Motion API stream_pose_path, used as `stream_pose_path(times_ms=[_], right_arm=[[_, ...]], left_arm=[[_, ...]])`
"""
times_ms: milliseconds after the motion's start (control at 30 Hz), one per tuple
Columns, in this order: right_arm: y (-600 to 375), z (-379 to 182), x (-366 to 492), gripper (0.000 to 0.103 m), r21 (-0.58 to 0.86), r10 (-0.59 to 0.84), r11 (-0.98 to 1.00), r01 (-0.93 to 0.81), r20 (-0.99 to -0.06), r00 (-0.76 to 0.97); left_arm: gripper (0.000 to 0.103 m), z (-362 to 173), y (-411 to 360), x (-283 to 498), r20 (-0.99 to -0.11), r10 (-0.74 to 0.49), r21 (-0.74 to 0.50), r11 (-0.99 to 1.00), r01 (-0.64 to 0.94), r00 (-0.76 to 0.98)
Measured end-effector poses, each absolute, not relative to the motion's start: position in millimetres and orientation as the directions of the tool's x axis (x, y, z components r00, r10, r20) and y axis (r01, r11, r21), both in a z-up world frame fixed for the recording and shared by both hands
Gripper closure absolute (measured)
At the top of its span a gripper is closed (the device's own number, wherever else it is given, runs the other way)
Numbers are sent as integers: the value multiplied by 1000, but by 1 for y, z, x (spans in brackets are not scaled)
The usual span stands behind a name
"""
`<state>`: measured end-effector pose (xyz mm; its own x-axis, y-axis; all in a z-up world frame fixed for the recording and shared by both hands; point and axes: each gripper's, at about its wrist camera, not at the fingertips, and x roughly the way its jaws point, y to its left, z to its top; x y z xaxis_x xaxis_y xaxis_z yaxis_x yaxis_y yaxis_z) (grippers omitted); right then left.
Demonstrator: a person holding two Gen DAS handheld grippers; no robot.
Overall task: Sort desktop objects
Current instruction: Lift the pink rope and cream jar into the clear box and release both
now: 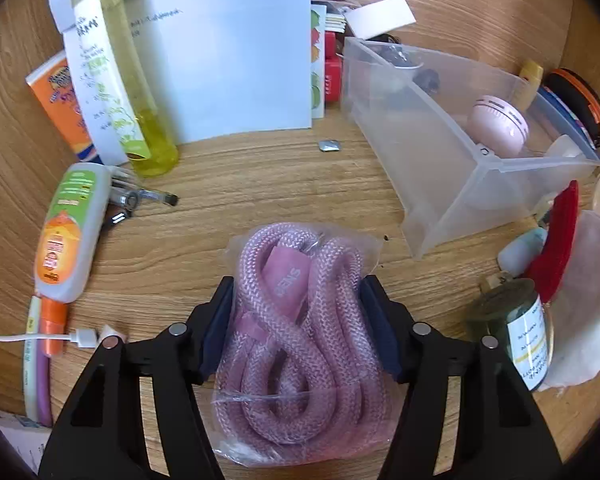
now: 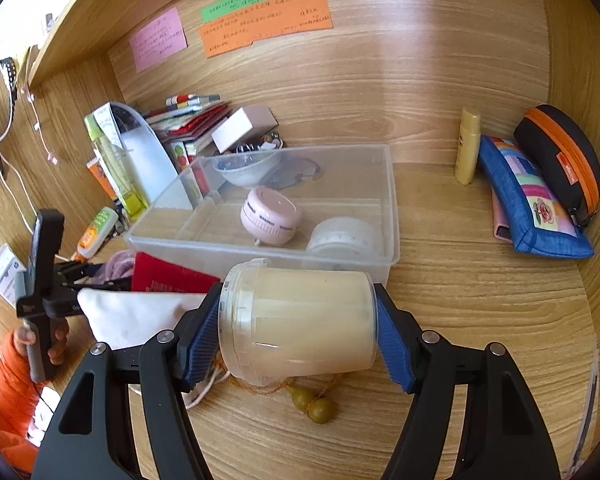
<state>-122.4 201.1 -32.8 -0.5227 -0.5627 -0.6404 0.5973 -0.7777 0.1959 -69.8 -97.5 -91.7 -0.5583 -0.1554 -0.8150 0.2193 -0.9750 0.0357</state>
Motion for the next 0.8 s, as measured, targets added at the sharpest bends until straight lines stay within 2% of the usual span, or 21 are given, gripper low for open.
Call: stream_pose_path(times_ms=[233,400,600,800], right_arm=[[198,-24,-125,37,190,-571,-774,604,-622,-536],[198,-19,-131,37,194,-578,-772,605,-610,-542],[193,-11,-136,37,203,-595,-763,614,-591,-544],[189,-5,-139,37,190,-601,-757,625,-576,-553]], left_arm=[[47,-75,-97,-53,-757,-201,25,-960,279,-621],[47,-59,-99,-41,-730,-176,-37,-955,295,-661],[47,-24,-96,-37,-657,-160,-110,-947,303,-737],[47,4,-90,-37,-601,-142,-125,-955,267,-787]])
